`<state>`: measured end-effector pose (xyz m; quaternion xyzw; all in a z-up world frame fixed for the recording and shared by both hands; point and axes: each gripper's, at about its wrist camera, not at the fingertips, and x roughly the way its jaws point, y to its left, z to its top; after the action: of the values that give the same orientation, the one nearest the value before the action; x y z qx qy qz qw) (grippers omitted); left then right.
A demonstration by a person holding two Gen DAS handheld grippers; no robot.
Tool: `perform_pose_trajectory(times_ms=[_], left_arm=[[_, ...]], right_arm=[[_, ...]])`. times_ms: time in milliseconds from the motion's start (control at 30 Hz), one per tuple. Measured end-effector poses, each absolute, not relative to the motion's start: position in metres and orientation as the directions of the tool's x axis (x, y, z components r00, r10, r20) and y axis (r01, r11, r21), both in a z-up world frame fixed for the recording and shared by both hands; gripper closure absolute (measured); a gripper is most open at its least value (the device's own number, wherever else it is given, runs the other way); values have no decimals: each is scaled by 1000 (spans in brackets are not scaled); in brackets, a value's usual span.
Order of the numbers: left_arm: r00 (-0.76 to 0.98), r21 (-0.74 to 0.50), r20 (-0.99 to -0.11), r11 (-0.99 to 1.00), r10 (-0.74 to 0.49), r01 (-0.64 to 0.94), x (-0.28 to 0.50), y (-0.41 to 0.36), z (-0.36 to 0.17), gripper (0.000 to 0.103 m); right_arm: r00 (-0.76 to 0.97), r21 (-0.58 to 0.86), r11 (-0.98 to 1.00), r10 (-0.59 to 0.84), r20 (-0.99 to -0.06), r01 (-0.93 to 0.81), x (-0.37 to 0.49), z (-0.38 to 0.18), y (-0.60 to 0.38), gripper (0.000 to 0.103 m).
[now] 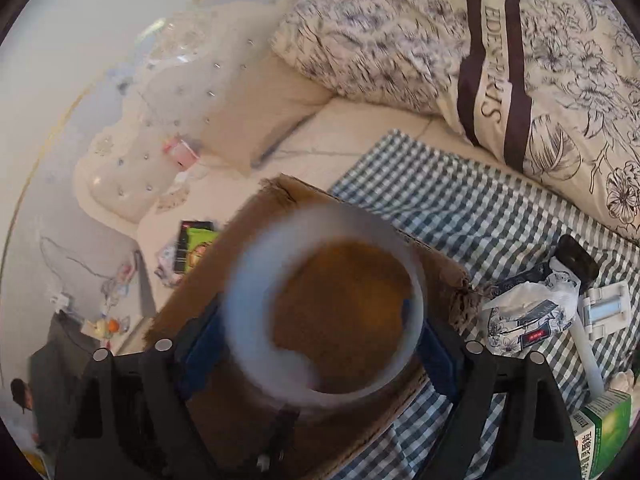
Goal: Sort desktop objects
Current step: 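Carry tape roll and cup over the cardboard box and open both tools, then move both tools back over the items on the sheet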
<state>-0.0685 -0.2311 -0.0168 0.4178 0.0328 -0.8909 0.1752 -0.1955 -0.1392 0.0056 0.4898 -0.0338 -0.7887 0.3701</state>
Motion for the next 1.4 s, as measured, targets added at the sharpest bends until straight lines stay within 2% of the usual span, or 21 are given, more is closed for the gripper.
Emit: perform_pose_trajectory(times_ms=[267,467,600,733,933,1133,1400], left_arm=[[-596,103,-749,-940,-290,326,-68,-214,-3,0],[-669,90,-700,-961,-248,262,-57,-161,30,0],[-710,90,-674,-976,-205,197,-54,-115,46,0],[-732,55,-670,-992,-123,116,-58,-64,45,0],[-744,1,-667,-999,-27,36,-48,-14,32,0],[-720,-21,-694,-1000,-1,22,-25,11,17,0],[-710,27,-703,-998,27,-65,-12,40,-11,0]], right_arm=[[-342,365,-760,-592,-730,537,-181,28,-103,17],[-518,286,-855,-495,-697,433,-146,63,7,17],[-605,247,-910,-407,-684,334,-116,72,89,11],[-670,190,-961,-276,-689,200,-78,60,170,11],[-649,184,-979,-193,-736,83,-38,26,252,11],[-630,226,-971,-223,-744,77,-9,-2,293,11],[-602,267,-957,-278,-749,110,-3,-35,299,11]])
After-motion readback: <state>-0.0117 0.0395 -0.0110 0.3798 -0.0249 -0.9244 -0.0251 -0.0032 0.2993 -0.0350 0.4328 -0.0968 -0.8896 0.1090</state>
